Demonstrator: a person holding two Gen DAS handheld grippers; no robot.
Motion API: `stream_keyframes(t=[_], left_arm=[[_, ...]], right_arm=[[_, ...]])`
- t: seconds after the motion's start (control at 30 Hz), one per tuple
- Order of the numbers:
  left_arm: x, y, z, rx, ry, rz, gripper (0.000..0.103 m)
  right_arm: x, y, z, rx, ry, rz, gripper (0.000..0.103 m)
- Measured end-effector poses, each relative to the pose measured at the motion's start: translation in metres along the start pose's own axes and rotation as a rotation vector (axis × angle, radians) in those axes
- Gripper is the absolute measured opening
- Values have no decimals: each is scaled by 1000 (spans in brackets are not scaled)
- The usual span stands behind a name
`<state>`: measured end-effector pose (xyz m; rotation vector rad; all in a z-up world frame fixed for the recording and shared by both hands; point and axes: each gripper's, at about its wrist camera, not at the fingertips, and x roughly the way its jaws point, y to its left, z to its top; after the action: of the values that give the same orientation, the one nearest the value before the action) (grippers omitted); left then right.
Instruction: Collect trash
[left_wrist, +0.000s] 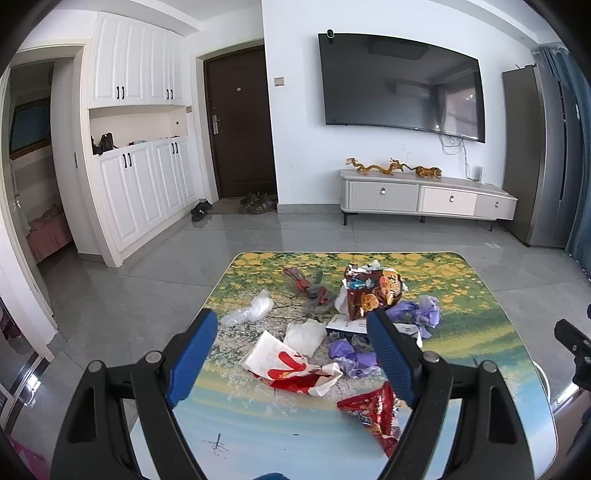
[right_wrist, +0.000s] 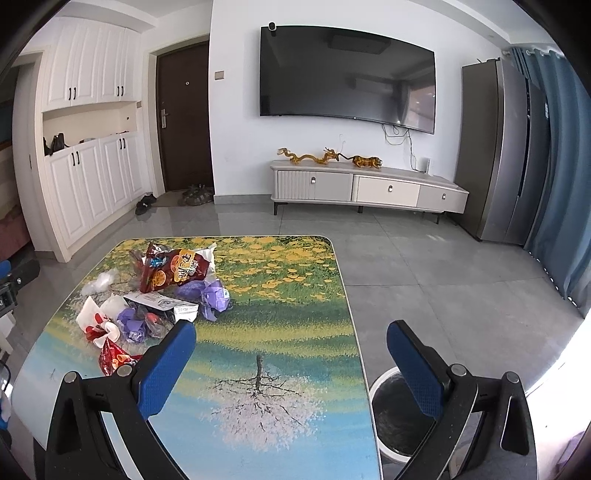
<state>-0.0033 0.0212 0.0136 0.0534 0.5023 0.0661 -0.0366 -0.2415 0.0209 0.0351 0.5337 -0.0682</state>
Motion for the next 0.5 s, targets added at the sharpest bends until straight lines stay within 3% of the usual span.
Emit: stream_keyframes(t=[0.13, 0.5], left_arm=[[-2, -4, 0, -2, -4, -12, 82], [-3, -12, -1, 21, -1, -35, 82]], right_arm=[[0, -1, 0, 5, 41, -4, 103], [-7, -8, 3, 9, 22, -14, 103]])
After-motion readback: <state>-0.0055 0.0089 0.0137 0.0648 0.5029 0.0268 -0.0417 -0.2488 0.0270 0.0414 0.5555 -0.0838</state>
